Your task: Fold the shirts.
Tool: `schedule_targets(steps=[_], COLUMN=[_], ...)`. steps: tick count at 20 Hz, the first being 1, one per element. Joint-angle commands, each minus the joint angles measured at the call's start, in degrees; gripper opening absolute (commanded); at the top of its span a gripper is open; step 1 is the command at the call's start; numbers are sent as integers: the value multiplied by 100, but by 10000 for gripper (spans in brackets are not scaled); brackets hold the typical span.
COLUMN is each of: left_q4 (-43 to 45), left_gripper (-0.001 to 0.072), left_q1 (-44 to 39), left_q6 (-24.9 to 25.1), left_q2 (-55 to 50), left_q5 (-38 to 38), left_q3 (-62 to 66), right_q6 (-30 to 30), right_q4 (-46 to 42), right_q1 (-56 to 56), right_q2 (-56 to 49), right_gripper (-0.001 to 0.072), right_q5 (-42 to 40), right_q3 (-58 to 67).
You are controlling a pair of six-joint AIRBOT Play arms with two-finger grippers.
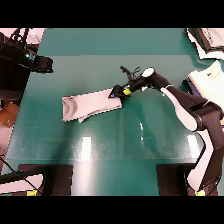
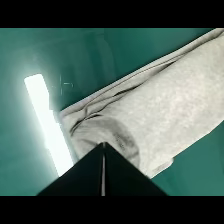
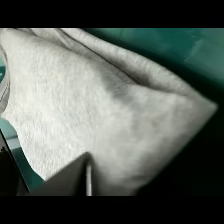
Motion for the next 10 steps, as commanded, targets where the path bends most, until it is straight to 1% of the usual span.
schedule_targets(steps=[1,2,6,8,10], left_q4=[0,0,-2,-4,-17], left_gripper=[23,23,23,23,23], left_q1=[4,4,4,4,4], left_q6=[2,0,0,-2,-4], left_q2=[-2,-4,-2,-2,-2], left_q5=[-42,-61,-138,-184,-210], left_q3=[0,0,0,0,0], right_q6=[-396,-498,-417,-199,57], right_q4=[149,146,24,-455,-1141], right_q1=[304,297,-50,-535,-1165], right_q2=[-168,-168,81,490,951], right_gripper=[115,13,10,10,10], right_q5=[22,87,321,306,310], right_q3=[352,463,787,787,787])
